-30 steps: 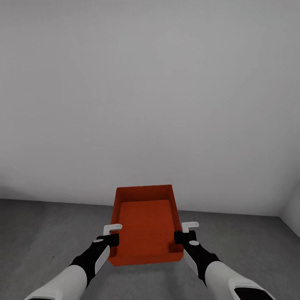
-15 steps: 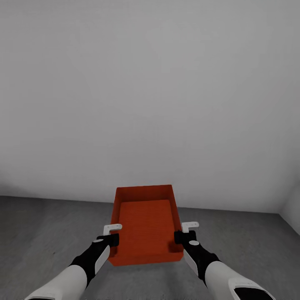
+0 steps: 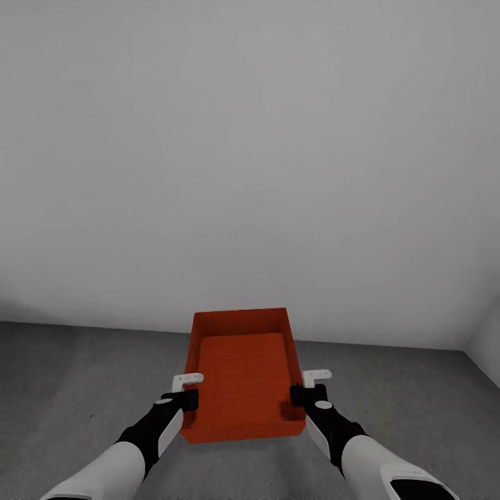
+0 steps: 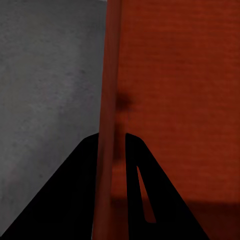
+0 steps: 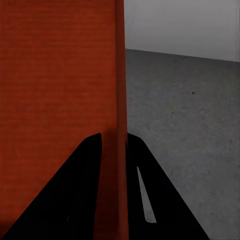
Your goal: Move the two storage containers from the living room to the garage. In the garage, place one container on the floor and stack the other container on top of it (either order is fine).
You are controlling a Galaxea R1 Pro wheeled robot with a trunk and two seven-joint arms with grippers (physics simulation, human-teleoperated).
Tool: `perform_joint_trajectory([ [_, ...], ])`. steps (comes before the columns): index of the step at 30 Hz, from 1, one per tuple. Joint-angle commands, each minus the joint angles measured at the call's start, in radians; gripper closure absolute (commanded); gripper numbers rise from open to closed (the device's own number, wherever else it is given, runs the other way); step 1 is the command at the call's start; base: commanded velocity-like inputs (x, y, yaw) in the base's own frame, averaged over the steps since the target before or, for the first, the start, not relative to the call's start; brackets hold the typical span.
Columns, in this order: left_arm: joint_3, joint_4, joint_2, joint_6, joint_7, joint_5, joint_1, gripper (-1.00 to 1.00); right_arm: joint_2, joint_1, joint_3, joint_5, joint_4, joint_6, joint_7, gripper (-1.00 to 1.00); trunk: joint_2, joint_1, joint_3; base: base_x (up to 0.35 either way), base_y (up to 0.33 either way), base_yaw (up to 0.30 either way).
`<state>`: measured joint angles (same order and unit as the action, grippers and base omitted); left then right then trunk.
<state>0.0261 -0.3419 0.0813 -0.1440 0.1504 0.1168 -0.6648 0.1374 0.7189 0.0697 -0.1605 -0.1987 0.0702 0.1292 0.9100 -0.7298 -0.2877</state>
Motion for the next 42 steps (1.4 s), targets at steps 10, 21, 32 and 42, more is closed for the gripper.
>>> perform_joint_trajectory([
  [10, -0.029, -0.017, -0.010, 0.034, 0.026, -0.011, -0.001, 1.00, 0.001, 0.000, -0.001, 0.001, 0.004, 0.003, -0.006, 1.00, 0.001, 0.000, -0.017, 0.000, 0.000, 0.000],
  [21, -0.029, -0.019, -0.010, 0.034, 0.026, -0.011, -0.001, 1.00, 0.001, 0.000, -0.001, 0.001, 0.004, 0.003, -0.006, 1.00, 0.001, 0.000, -0.035, 0.000, 0.000, 0.000],
  [32, -0.029, -0.019, -0.010, 0.034, 0.026, -0.011, -0.001, 1.00, -0.001, 0.000, -0.001, 0.002, 0.004, 0.003, -0.006, 1.00, 0.001, 0.000, -0.052, 0.000, 0.000, 0.000],
  [42, -0.029, -0.019, -0.010, 0.034, 0.026, -0.011, -0.001, 1.00, 0.000, 0.000, -0.001, 0.001, 0.004, 0.003, -0.006, 1.00, 0.001, 0.000, -0.068, 0.000, 0.000, 0.000],
])
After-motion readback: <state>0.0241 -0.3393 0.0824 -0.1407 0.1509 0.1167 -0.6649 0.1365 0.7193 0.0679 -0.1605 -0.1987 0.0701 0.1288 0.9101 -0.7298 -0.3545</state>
